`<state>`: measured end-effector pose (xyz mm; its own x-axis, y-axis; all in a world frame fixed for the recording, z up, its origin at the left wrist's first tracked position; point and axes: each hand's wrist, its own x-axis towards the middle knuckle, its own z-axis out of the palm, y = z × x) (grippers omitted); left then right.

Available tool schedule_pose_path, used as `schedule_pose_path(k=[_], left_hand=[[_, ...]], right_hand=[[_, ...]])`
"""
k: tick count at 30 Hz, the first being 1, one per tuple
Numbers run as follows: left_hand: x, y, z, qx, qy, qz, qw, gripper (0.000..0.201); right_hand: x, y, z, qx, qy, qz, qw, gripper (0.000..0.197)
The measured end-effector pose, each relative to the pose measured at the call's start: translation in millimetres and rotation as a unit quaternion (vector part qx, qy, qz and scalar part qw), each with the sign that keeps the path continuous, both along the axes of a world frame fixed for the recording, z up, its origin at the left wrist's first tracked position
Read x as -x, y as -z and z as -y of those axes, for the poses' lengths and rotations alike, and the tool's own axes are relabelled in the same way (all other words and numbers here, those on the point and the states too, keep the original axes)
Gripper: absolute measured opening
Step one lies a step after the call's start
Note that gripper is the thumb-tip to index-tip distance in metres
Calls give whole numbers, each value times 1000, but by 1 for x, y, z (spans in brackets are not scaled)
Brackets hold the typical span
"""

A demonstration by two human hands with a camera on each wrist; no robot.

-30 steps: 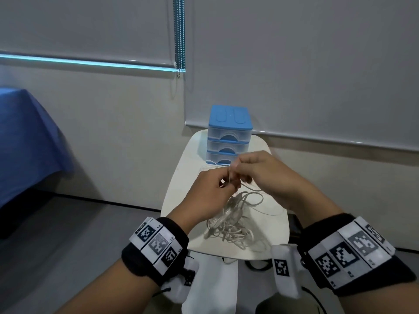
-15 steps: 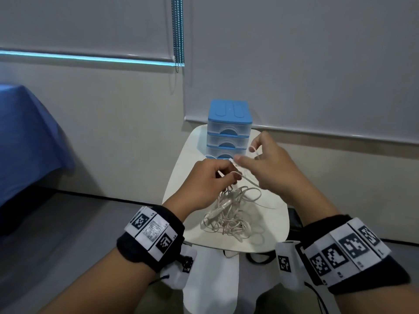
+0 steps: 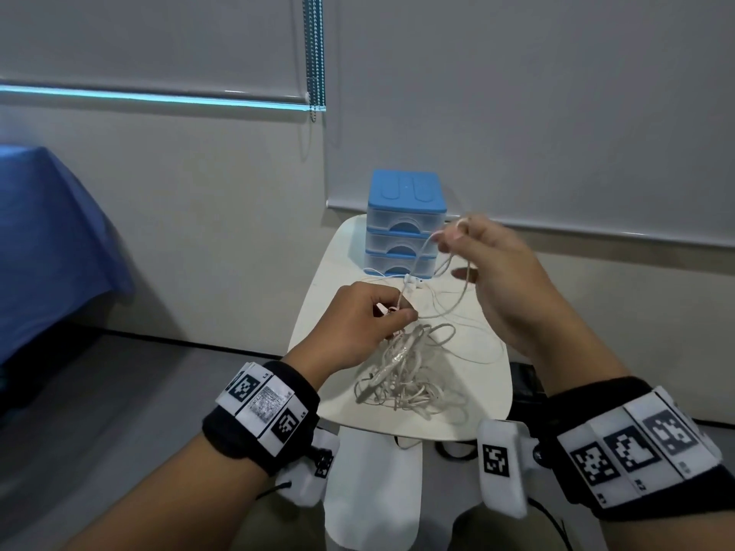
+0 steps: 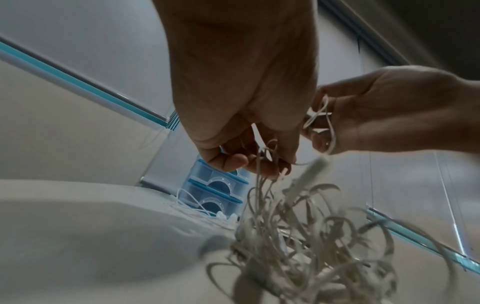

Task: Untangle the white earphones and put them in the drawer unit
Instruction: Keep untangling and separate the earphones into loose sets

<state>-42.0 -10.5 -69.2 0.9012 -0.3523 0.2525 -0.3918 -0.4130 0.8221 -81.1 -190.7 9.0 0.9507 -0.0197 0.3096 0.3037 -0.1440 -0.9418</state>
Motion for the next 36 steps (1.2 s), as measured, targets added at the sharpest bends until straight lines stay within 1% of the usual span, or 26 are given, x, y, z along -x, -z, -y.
schedule_pose_path(k=[1,3,5,7,8,9,11,13,15,16,17,18,19,21,22,23,24,25,27,28,29,30,33,36], left_hand=[[0,1,0,3,-2,-6,1000,15],[1,2,-2,13,-6,-17,1000,12],[1,2,-4,13,3,-17,1000,9],[0,1,-6,6,13,-16,1000,7],[0,0,-7,2,15,-18,1000,7],[0,-2,-8,-3,15,-18,1000,7],[0,-4,-9,-12,15,-18,1000,8],[-1,-6,-9,-11,17,-25,999,10],[0,-7,-9,-8,20,-32,999,8],[0,-8,-9,-7,20,-34,999,6],[0,-9,-8,-7,19,-37,999,5],[1,-10,-7,-4,20,-41,999,2],[3,-12,-6,4,23,-47,999,8],[5,-15,-5,23,37,-65,997,32],[6,-17,-6,27,42,-74,996,42],[7,-18,-6,29,50,-82,995,48],[8,-19,-6,33,57,-92,994,52],[9,-21,-6,40,64,-100,992,56],[10,-22,-5,48,69,-106,991,62],[10,-23,-5,48,69,-103,991,64],[11,-23,-5,44,68,-99,992,65],[12,-23,-5,42,62,-96,993,66],[10,-18,-8,55,42,-95,993,70],[8,-15,-10,52,41,-86,994,75]], right_hand=[[0,-3,0,-66,-4,9,998,19],[-1,-10,3,-186,-22,30,982,13],[0,-16,8,-288,-51,30,956,20],[3,-20,14,-359,-69,18,931,26],[5,-21,17,-374,-61,12,925,28],[6,-22,20,-376,-42,6,926,30],[7,-21,26,-334,19,-10,942,33],[5,-14,31,-252,86,-31,963,29],[1,-3,38,-130,148,-64,978,22],[-1,3,41,-57,171,-83,980,18],[-2,8,43,12,189,-100,977,16],[-3,14,45,73,204,-118,969,20],[-5,21,47,125,217,-133,959,22],[-4,31,45,216,239,-144,936,12],[-3,35,41,254,246,-128,927,15],[-2,40,38,272,246,-97,925,22],[-1,43,33,271,236,-62,931,26],[-1,44,28,244,206,-34,947,28],[2,49,17,182,80,-38,979,32],[3,52,11,169,13,-52,984,35],[4,55,7,165,-36,-60,984,37],[3,59,5,161,-62,-63,983,38],[0,68,5,118,-79,-69,988,38],[-1,76,4,121,-125,-59,983,36]])
